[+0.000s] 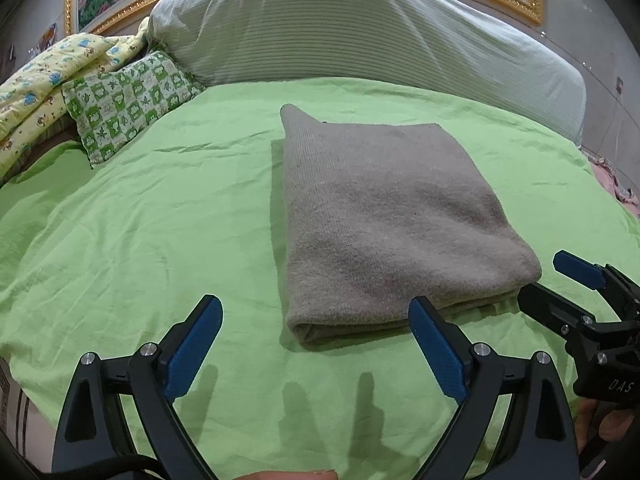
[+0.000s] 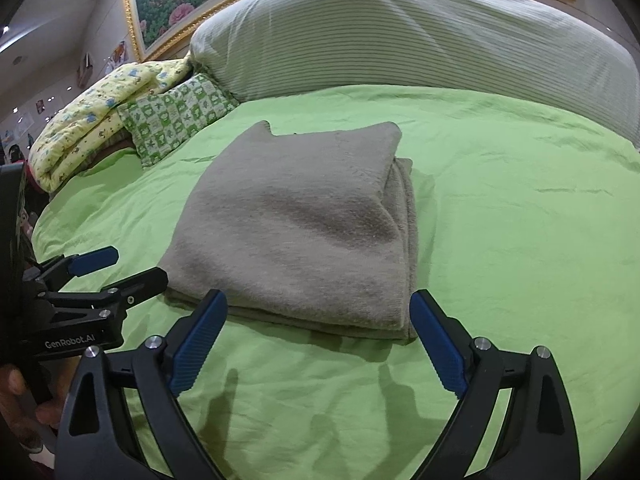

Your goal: Fold small clothes

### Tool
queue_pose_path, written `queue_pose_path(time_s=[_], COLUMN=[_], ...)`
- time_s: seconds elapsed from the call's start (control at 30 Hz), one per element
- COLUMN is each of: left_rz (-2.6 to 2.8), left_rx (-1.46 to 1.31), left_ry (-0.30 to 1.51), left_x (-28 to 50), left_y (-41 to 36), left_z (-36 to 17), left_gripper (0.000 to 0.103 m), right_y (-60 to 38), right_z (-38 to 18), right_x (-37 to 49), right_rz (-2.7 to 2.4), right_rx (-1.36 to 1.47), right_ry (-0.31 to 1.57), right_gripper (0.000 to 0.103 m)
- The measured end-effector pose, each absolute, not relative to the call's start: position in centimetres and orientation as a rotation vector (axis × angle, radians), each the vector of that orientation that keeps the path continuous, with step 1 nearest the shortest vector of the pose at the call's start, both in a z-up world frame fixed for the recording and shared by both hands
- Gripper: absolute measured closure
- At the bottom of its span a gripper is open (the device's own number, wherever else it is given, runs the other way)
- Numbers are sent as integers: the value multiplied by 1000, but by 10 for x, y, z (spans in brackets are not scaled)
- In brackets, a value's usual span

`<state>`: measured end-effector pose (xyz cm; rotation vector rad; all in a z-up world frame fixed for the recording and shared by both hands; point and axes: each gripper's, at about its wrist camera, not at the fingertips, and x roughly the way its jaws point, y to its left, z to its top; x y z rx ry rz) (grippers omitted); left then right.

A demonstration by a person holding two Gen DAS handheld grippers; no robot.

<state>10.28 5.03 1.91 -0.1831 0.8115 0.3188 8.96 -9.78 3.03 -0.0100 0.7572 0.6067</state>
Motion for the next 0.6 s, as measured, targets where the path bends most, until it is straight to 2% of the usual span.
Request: queue_pose_path(time_s=[0.13, 0.6], left_rz=[328, 334], left_rx=[-189, -185], left_ry=[809, 800], left_x=[100, 98], left_y=[53, 46], left_z=[19, 20], left_gripper=[8, 6], right_y=[-95, -90], right_z=[31, 29], right_x=[88, 89], right_rz=[616, 619], right_rx=[-12, -10], right_ry=[750, 757], right_gripper=[5, 4])
